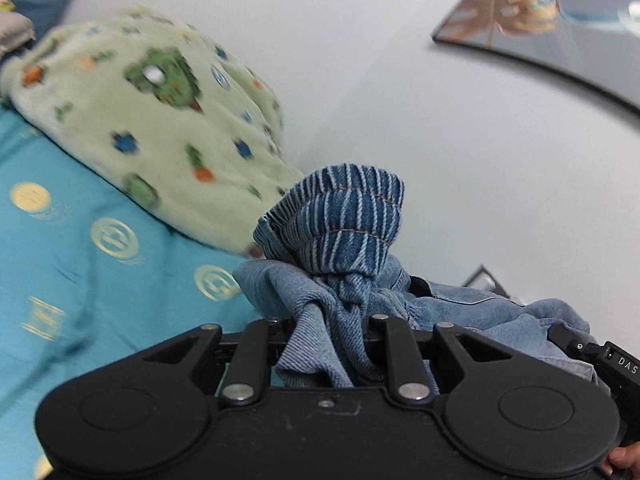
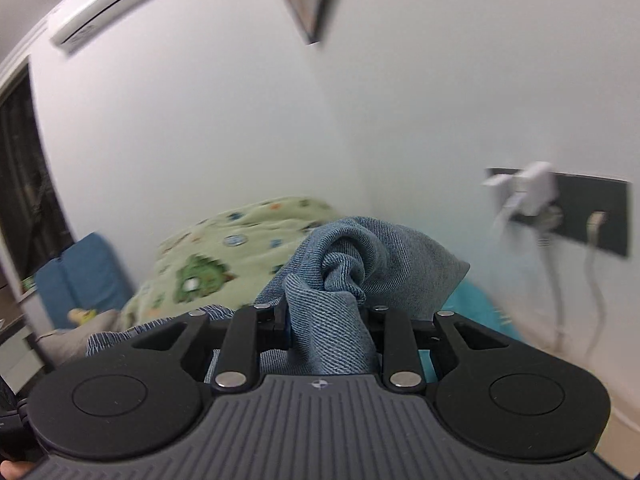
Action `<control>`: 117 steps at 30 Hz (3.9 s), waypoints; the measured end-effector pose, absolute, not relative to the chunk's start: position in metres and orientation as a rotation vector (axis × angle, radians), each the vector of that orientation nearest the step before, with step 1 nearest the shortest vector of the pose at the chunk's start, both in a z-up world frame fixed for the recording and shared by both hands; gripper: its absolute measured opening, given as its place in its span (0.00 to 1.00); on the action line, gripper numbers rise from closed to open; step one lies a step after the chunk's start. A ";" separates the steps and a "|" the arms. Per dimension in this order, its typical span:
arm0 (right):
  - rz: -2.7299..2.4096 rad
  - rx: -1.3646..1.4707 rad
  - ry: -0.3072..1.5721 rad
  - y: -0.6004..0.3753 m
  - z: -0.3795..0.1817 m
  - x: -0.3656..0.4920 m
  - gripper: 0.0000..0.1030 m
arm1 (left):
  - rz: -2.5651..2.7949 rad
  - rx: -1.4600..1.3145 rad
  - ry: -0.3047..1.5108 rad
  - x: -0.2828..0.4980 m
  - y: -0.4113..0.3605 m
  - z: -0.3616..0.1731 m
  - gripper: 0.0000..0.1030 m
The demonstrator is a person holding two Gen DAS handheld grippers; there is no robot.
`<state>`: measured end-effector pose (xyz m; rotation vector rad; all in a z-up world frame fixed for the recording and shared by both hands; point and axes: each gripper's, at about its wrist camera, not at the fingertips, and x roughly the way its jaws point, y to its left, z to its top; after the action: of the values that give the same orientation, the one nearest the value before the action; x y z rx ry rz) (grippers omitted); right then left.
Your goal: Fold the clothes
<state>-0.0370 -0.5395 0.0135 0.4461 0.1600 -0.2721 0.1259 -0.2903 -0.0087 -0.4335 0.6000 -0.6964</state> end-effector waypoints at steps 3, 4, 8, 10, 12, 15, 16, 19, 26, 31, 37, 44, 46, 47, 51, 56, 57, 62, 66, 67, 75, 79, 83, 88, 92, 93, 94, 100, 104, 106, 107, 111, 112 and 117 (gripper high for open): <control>-0.323 0.449 0.164 -0.563 -0.011 -0.042 0.25 | -0.729 -0.389 0.620 0.132 -0.324 -0.034 0.16; -0.338 0.449 0.164 -0.571 -0.021 -0.045 0.25 | -0.738 -0.375 0.625 0.134 -0.333 -0.043 0.16; -0.382 0.447 0.168 -0.591 -0.060 -0.053 0.25 | -0.757 -0.313 0.633 0.142 -0.357 -0.075 0.16; -0.396 0.451 0.176 -0.597 -0.079 -0.052 0.25 | -0.757 -0.278 0.647 0.146 -0.364 -0.091 0.16; -0.386 0.451 0.182 -0.596 -0.094 -0.055 0.25 | -0.760 -0.246 0.643 0.146 -0.367 -0.104 0.16; -0.362 0.451 0.187 -0.592 -0.114 -0.059 0.25 | -0.764 -0.212 0.631 0.145 -0.367 -0.116 0.16; -0.358 0.450 0.192 -0.591 -0.118 -0.063 0.26 | -0.764 -0.208 0.636 0.145 -0.367 -0.120 0.16; -0.374 0.471 0.240 -0.590 -0.131 -0.069 0.26 | -0.761 -0.190 0.640 0.141 -0.366 -0.131 0.16; -0.430 0.556 0.399 -0.599 -0.168 -0.066 0.27 | -0.768 -0.131 0.639 0.135 -0.369 -0.130 0.20; -0.448 0.575 0.421 -0.600 -0.159 -0.068 0.37 | -0.758 -0.063 0.711 0.136 -0.373 -0.118 0.27; -0.454 0.602 0.461 -0.599 -0.144 -0.079 0.59 | -0.723 -0.030 0.684 0.119 -0.357 -0.095 0.76; -0.452 0.583 0.452 -0.592 -0.114 -0.099 0.63 | -0.703 0.008 0.601 0.095 -0.329 -0.052 0.86; -0.442 0.572 0.434 -0.587 -0.101 -0.104 0.64 | -0.698 0.013 0.566 0.087 -0.319 -0.037 0.89; -0.435 0.565 0.427 -0.585 -0.095 -0.105 0.65 | -0.695 0.015 0.552 0.083 -0.314 -0.031 0.91; -0.393 0.540 0.400 -0.570 -0.069 -0.106 0.67 | -0.678 0.018 0.499 0.069 -0.291 -0.004 0.93; -0.312 0.509 0.367 -0.540 -0.040 -0.109 0.69 | -0.664 0.020 0.459 0.051 -0.259 0.024 0.96; -0.302 0.501 0.364 -0.534 -0.034 -0.109 0.69 | -0.654 0.023 0.445 0.046 -0.251 0.030 0.96; -0.229 0.461 0.337 -0.501 -0.003 -0.110 0.69 | -0.596 0.019 0.387 0.027 -0.209 0.060 0.97; -0.160 0.416 0.327 -0.469 0.022 -0.107 0.69 | -0.530 0.038 0.352 0.015 -0.176 0.076 0.98; -0.144 0.400 0.325 -0.460 0.028 -0.104 0.69 | -0.514 0.036 0.346 0.012 -0.166 0.080 0.99; 0.001 0.304 0.298 -0.380 0.054 -0.063 0.73 | -0.385 0.045 0.320 0.002 -0.092 0.085 1.00; 0.066 0.259 0.282 -0.338 0.055 -0.030 0.74 | -0.300 0.034 0.336 0.007 -0.055 0.075 1.00; 0.129 0.209 0.269 -0.297 0.050 -0.004 0.74 | -0.213 0.026 0.343 0.015 -0.026 0.064 1.00; 0.174 0.173 0.250 -0.263 0.037 0.025 0.76 | -0.153 -0.017 0.359 0.031 -0.004 0.050 1.00; 0.174 0.170 0.246 -0.253 0.018 0.041 0.77 | -0.155 -0.017 0.365 0.041 0.004 0.034 1.00; 0.172 0.173 0.252 -0.252 0.012 0.044 0.77 | -0.158 -0.009 0.367 0.044 0.004 0.030 1.00; 0.176 0.185 0.265 -0.252 0.007 0.047 0.77 | -0.152 -0.005 0.375 0.047 0.004 0.026 1.00; 0.164 0.166 0.305 -0.255 -0.022 0.051 0.77 | -0.152 0.061 0.374 0.053 -0.012 0.011 1.00; 0.102 0.125 0.337 -0.255 -0.027 0.048 0.79 | -0.127 0.093 0.338 0.046 -0.012 0.008 1.00; 0.108 0.141 0.335 -0.258 -0.026 0.045 0.81 | -0.125 0.109 0.329 0.044 -0.012 0.008 1.00; 0.111 0.150 0.334 -0.259 -0.026 0.043 0.82 | -0.130 0.097 0.340 0.045 -0.011 0.007 1.00; 0.115 0.163 0.339 -0.262 -0.030 0.047 0.87 | -0.155 -0.005 0.407 0.050 -0.002 0.004 1.00; 0.108 0.163 0.338 -0.262 -0.031 0.047 0.95 | -0.164 -0.031 0.422 0.051 0.000 0.003 1.00; 0.092 0.132 0.320 -0.257 -0.033 0.046 1.00 | -0.142 -0.073 0.449 0.057 0.005 -0.001 1.00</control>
<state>0.0455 -0.2566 -0.0328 0.1321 0.3202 0.0917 0.0572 0.0051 -0.0009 -0.0726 0.4489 -0.1421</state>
